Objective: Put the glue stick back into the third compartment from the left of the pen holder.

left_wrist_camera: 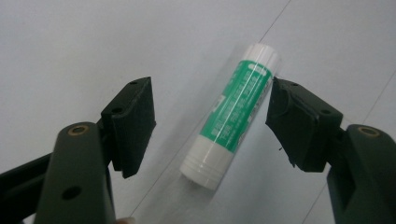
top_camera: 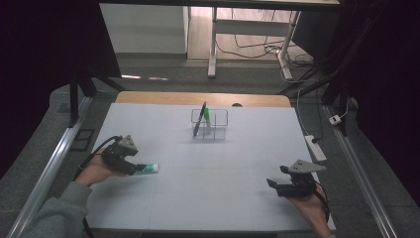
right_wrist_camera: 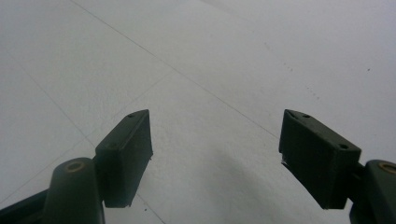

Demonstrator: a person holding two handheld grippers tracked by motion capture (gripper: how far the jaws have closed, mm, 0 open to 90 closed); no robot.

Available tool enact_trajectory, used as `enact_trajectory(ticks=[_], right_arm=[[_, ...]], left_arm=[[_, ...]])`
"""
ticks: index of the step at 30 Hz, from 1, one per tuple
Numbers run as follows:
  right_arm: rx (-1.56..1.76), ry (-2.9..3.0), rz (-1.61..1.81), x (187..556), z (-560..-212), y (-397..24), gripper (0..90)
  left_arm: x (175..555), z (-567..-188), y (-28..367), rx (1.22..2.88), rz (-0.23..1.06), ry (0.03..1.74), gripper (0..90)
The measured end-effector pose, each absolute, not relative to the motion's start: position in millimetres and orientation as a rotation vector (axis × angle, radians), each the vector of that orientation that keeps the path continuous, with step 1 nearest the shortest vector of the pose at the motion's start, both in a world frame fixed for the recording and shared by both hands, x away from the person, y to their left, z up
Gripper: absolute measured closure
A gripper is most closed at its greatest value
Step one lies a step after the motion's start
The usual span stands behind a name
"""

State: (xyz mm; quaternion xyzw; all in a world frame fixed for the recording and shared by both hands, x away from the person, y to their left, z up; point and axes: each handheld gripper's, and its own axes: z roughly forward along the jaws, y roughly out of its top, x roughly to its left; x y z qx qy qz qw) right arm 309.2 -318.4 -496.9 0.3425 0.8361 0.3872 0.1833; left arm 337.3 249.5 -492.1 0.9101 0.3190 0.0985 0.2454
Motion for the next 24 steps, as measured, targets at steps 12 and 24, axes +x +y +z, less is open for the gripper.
enact_trajectory(ticks=[12,24], right_arm=[[0.966,2.362,1.089,310,-498,-318,24.9],[0.967,2.366,1.086,310,-499,-318,24.9]], left_arm=[[341,-505,247,2.589,0.194,0.808,29.2],[342,-512,248,2.683,0.160,0.739,50.1]])
